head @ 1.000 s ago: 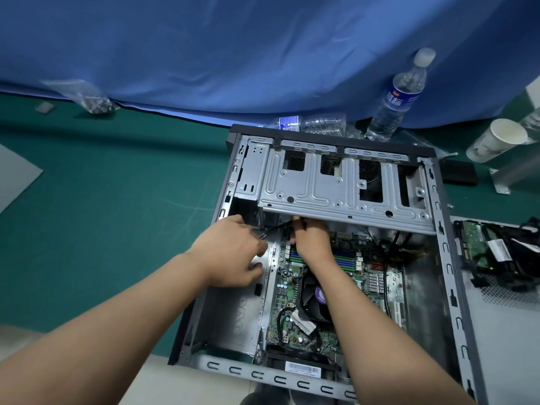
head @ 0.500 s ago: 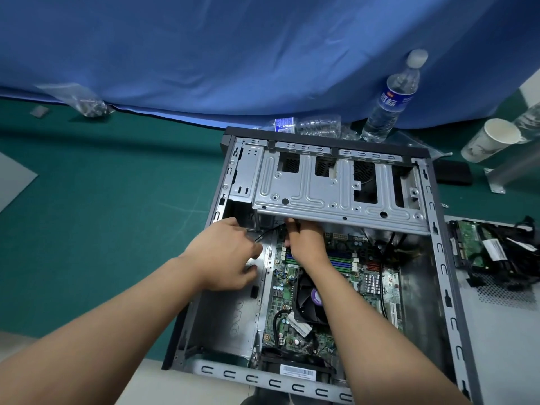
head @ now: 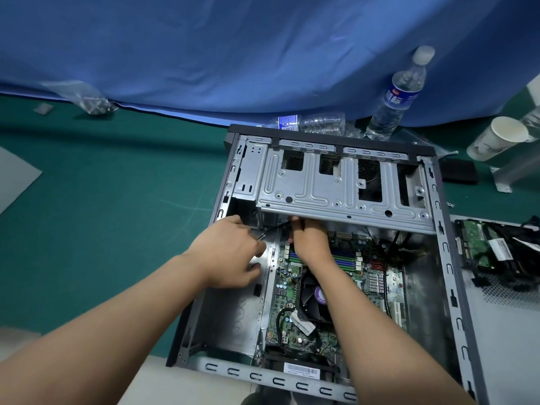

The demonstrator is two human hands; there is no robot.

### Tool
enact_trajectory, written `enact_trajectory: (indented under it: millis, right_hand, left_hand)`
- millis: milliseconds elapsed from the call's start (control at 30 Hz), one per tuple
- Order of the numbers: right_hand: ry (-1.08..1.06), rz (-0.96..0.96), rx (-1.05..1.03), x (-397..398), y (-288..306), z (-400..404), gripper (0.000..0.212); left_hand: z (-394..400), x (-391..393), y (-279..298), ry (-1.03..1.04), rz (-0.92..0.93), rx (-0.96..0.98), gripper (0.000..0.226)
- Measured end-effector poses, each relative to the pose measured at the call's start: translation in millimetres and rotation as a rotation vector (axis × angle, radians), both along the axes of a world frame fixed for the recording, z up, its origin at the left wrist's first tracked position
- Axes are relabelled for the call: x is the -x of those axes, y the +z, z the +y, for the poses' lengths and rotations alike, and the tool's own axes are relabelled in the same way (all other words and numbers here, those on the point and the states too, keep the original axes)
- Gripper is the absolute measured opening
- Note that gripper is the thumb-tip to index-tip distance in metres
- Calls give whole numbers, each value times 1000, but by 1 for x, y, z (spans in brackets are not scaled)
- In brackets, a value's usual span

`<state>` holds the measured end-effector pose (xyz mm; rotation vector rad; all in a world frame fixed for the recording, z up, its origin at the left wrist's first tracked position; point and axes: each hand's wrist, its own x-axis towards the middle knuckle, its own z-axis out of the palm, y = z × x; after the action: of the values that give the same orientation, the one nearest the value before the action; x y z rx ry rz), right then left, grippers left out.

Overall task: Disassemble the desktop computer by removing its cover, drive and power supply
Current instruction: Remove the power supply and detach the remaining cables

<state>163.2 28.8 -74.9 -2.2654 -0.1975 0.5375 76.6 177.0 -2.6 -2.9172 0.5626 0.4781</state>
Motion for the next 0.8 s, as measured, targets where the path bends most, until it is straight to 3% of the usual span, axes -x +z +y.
enact_trajectory:
  millis: [333,500,633,800]
  right_hand:
    - [-56,14,-68,-1,-1,-1,18]
    - [-137,203,-118,-3,-2,0,21]
    - [-129,143,-86,-4,-2,-2,32]
    - [-150,100,-145,-2,-2,-4,26]
  left_hand:
    - [-1,-1,2,7,18,-16,36]
    - [-1,-1,2,11,23,-20,35]
    - [-1,-1,1,6,23,-19,36]
    - [0,-1,-1,0,14,-12,39]
